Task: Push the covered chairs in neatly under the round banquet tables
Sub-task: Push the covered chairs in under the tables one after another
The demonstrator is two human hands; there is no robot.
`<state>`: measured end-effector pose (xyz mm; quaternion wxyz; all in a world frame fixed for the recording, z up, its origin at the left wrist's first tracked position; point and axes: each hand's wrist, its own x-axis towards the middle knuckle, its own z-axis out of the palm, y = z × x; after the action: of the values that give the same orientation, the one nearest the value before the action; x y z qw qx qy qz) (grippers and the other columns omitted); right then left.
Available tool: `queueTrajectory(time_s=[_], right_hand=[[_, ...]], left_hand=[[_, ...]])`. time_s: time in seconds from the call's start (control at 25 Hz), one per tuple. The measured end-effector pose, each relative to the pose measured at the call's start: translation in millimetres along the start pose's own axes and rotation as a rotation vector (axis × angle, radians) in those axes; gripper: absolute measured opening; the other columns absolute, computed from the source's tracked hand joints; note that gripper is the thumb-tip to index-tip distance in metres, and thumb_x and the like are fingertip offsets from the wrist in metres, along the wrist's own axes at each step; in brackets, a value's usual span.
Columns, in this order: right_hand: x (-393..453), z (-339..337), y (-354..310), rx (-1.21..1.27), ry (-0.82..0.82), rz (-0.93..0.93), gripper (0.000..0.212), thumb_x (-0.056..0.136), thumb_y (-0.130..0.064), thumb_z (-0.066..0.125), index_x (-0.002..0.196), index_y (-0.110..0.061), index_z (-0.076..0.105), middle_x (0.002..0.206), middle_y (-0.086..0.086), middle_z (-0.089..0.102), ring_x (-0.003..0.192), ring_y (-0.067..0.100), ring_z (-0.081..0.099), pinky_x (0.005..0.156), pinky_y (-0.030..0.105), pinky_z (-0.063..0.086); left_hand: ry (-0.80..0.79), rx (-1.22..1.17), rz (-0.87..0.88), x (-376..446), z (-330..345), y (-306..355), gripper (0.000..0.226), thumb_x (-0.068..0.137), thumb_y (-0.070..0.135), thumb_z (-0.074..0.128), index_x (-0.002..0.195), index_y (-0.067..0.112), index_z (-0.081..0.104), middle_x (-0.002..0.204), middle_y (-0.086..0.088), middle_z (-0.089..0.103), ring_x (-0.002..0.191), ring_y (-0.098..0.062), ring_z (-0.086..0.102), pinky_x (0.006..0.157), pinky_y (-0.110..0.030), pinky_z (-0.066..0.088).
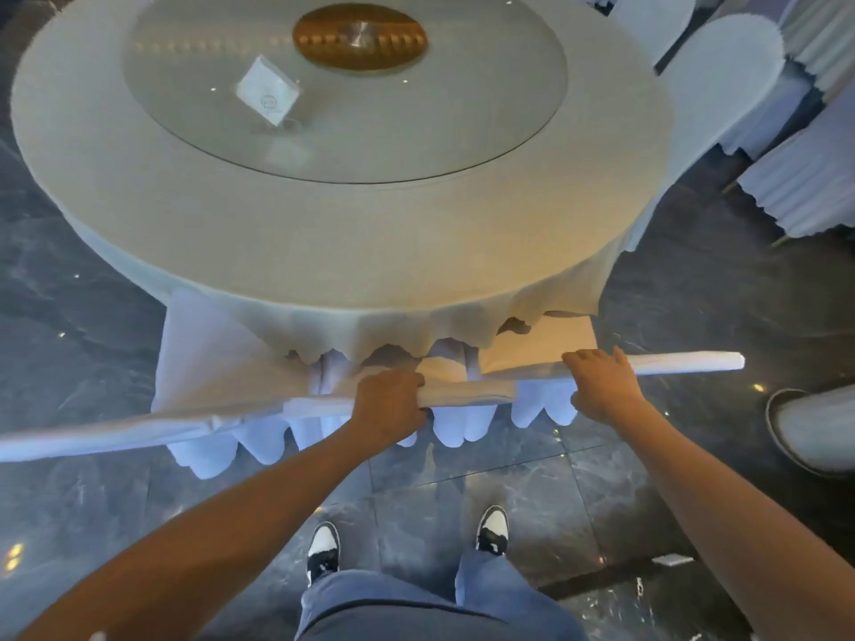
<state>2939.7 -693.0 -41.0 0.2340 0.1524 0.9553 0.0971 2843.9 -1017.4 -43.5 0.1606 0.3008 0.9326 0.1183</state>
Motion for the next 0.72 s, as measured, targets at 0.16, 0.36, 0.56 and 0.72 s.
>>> queueTrajectory(time_s=[0.16,0.36,0.56,0.72], right_hand=[[17.0,-1.4,28.5,-0.073,-0.018,-0.148,0.043,0.083,-0.022,0.058,0.125,-0.024,0.047,0.109,0.000,0.062,0.103,0.024,0.058,0.083,0.035,0.043],[20.0,-7.2,27.9,-0.032,-0.031,-0.156,0.027,0.087,-0.022,0.054,0.114,-0.021,0.054,0.106,0.003,0.065,0.096,0.024,0.062,0.070,0.030,0.037],[19.4,-8.9,39.2,-0.016,-0.031,-0.178,0.027,0.086,-0.020,0.054,0.113,-0.021,0.055,0.103,0.002,0.066,0.085,0.024,0.061,0.067,0.029,0.038],[19.0,-9.4,51.7,-0.056,-0.011,-0.185,0.028,0.084,-0.016,0.051,0.111,-0.022,0.056,0.094,0.000,0.066,0.072,0.023,0.052,0.064,0.028,0.036]], left_hand=[[0.082,0.071,-0.004,8.6,6.9,57.5,0.035,0.084,0.047,0.061,0.114,0.029,0.066,0.100,0.002,0.069,0.092,-0.024,0.064,0.074,-0.032,0.046],[0.020,0.198,-0.111,18.6,16.5,96.6,0.028,0.093,0.053,0.051,0.107,0.033,0.063,0.095,0.004,0.066,0.089,-0.022,0.062,0.072,-0.032,0.033],[0.019,0.189,-0.116,25.1,17.0,93.1,0.028,0.093,0.052,0.050,0.108,0.034,0.066,0.091,0.003,0.067,0.085,-0.021,0.062,0.067,-0.030,0.029],[0.018,0.175,-0.123,26.2,15.9,91.4,0.028,0.092,0.052,0.051,0.104,0.033,0.067,0.086,0.003,0.067,0.081,-0.021,0.062,0.066,-0.029,0.030]])
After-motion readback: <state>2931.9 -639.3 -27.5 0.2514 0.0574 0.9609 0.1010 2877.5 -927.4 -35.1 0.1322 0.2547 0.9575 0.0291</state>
